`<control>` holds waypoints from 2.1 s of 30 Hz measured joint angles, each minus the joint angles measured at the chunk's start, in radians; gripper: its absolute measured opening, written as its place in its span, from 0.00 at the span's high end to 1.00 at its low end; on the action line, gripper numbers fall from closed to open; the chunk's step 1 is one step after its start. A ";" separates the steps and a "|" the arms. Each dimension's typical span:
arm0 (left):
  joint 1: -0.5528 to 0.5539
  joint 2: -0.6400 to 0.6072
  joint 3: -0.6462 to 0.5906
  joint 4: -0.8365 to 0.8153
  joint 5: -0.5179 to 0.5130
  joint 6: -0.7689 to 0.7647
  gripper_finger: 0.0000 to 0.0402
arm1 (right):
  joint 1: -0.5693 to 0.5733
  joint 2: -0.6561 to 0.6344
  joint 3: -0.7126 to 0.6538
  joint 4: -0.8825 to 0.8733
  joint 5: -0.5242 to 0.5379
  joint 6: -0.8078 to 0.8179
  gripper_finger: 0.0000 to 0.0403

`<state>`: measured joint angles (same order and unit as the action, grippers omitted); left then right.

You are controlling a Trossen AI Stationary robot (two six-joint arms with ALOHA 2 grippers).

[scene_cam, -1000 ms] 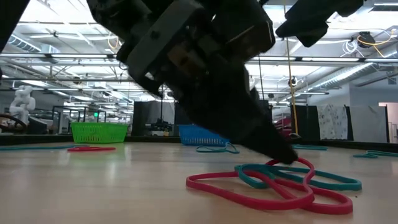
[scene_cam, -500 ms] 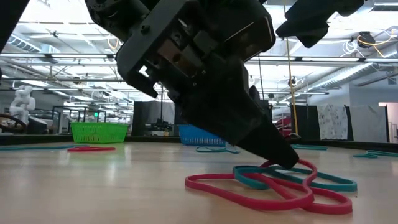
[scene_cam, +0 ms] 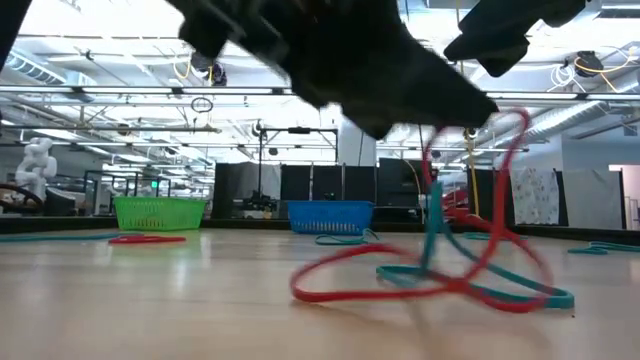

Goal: Sort rubber bands into baskets
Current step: Put the red rubber band into the green bin

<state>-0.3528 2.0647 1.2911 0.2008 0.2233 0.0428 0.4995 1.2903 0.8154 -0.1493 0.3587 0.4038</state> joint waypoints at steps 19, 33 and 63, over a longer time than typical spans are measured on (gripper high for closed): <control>-0.069 -0.213 0.000 -0.201 -0.272 0.131 1.00 | 0.000 0.000 0.000 0.004 -0.024 0.003 0.64; -0.083 -0.284 -0.001 -0.348 -0.328 0.123 1.00 | 0.000 0.000 0.000 0.003 -0.024 0.003 0.64; -0.007 -0.624 -0.002 -0.757 -0.497 0.069 1.00 | -0.037 0.163 0.000 0.147 -0.100 -0.085 0.64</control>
<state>-0.3598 1.4410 1.2888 -0.5558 -0.2735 0.1116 0.4623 1.4536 0.8158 -0.0027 0.2590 0.3188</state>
